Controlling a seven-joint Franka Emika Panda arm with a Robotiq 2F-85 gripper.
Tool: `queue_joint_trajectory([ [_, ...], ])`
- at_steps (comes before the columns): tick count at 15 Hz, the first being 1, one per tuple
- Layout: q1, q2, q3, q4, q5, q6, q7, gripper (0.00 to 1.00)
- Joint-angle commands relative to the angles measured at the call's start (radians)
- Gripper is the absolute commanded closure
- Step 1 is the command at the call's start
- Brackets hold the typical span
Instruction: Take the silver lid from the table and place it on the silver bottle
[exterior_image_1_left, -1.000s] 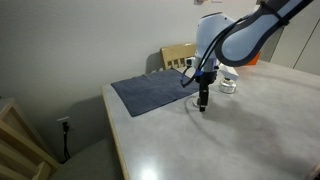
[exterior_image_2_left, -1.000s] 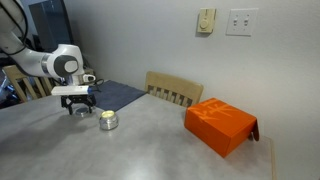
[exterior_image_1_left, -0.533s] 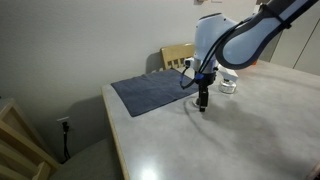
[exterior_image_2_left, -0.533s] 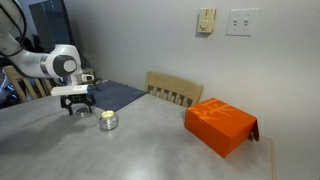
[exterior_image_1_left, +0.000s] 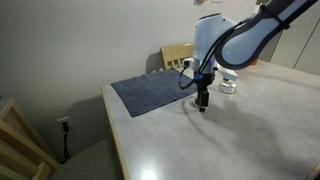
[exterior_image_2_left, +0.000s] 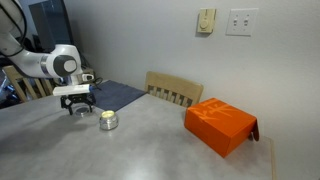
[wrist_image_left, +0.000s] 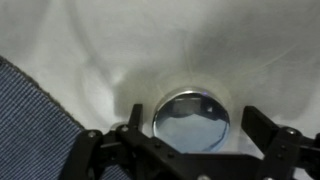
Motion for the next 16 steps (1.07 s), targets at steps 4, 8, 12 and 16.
queue_joint_trajectory([
  [4,-0.019,0.084,0.024,0.05,-0.005,0.058,-0.057,0.25],
  [8,-0.02,0.078,0.025,0.051,-0.009,0.065,-0.073,0.44],
  [12,-0.001,0.058,-0.004,0.04,-0.03,0.046,-0.042,0.56],
  [16,0.037,0.007,-0.047,0.001,-0.076,0.045,0.019,0.56],
])
